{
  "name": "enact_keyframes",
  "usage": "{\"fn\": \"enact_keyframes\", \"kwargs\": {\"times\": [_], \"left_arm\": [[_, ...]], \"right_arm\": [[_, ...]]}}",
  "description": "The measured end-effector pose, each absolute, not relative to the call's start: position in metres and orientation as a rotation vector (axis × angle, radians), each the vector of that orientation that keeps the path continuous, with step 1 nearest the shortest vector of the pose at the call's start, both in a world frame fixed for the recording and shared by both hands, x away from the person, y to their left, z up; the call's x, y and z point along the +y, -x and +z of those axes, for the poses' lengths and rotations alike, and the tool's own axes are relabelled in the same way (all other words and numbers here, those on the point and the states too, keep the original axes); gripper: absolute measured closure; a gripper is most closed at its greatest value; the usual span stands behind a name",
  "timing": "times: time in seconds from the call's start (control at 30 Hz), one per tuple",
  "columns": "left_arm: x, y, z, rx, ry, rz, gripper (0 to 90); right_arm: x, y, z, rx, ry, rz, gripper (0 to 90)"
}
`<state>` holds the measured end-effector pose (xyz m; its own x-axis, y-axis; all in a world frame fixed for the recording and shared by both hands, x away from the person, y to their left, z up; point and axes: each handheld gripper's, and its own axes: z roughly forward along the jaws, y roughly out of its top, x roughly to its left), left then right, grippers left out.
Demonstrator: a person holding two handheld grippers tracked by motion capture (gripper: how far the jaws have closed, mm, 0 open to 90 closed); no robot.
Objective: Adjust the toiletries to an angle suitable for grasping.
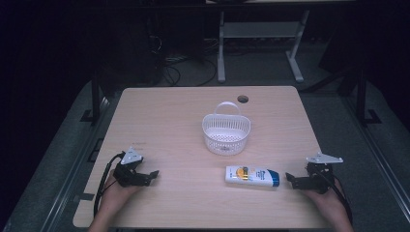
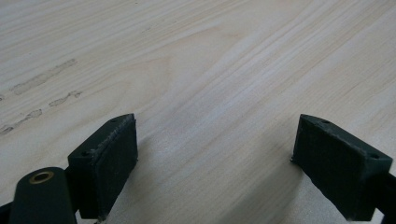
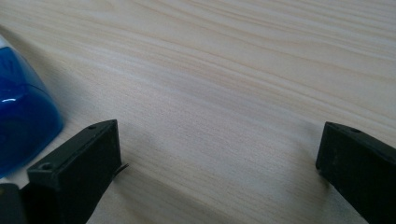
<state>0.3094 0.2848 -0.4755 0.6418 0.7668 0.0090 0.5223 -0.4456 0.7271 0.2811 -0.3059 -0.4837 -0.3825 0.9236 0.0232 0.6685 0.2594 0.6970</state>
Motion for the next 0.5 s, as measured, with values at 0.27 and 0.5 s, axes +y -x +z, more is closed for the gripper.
{"fn": "enact_keyframes", "kwargs": {"times": [0.27,0.5], "left_arm": [[0.285,-0.309,-0.476,1.002,-2.149,0.442,13.4],[0.285,-0.309,-0.476,1.001,-2.149,0.443,13.3]], "right_arm": [[-0.306,-0.280,-0.483,2.143,-1.448,0.897,7.7],[-0.308,-0.275,-0.465,2.166,-1.460,0.930,66.7]]}}
